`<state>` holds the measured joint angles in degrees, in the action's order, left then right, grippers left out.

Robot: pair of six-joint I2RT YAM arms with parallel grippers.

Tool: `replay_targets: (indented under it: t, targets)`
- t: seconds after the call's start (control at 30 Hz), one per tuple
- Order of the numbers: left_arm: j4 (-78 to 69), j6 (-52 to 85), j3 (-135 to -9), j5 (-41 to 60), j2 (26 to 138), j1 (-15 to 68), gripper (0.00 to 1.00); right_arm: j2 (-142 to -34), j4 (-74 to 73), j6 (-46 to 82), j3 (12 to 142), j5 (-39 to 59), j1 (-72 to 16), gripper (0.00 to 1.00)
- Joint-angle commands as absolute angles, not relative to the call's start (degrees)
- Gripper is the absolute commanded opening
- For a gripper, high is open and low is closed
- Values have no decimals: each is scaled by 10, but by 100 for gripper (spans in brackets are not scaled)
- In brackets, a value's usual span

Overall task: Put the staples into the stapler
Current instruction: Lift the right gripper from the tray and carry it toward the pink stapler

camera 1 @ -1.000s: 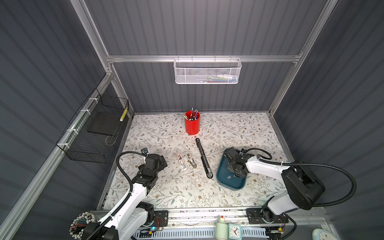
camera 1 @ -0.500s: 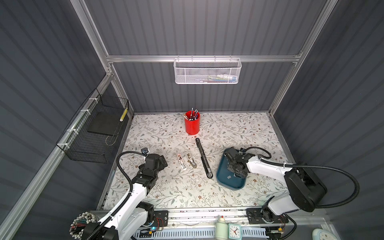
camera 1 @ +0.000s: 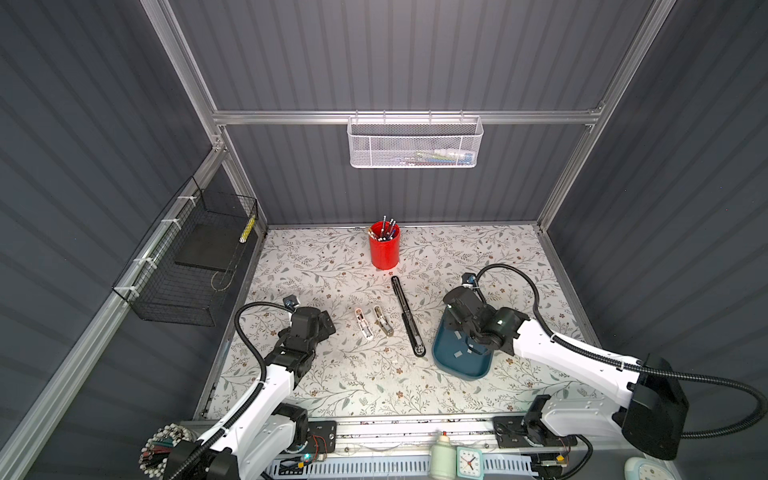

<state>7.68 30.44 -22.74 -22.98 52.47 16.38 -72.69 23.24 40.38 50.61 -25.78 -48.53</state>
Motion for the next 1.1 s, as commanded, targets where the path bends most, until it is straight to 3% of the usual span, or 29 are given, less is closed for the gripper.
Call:
replay_targets:
  t: [0.0, 0.3, 0.53, 1.07]
  targets:
    - [72, 313, -253, -210, 533, 158, 100, -739, 133, 317, 517, -273, -527, 12]
    - [79, 338, -258, -172, 532, 158, 100, -840, -89, 279, 509, -247, -613, 13]
    - [70, 362, -260, -146, 569, 158, 100, -940, -111, 289, 561, -254, -655, 14]
    - [65, 368, -267, -149, 613, 158, 100, -1083, -189, 283, 621, -195, -657, 15]
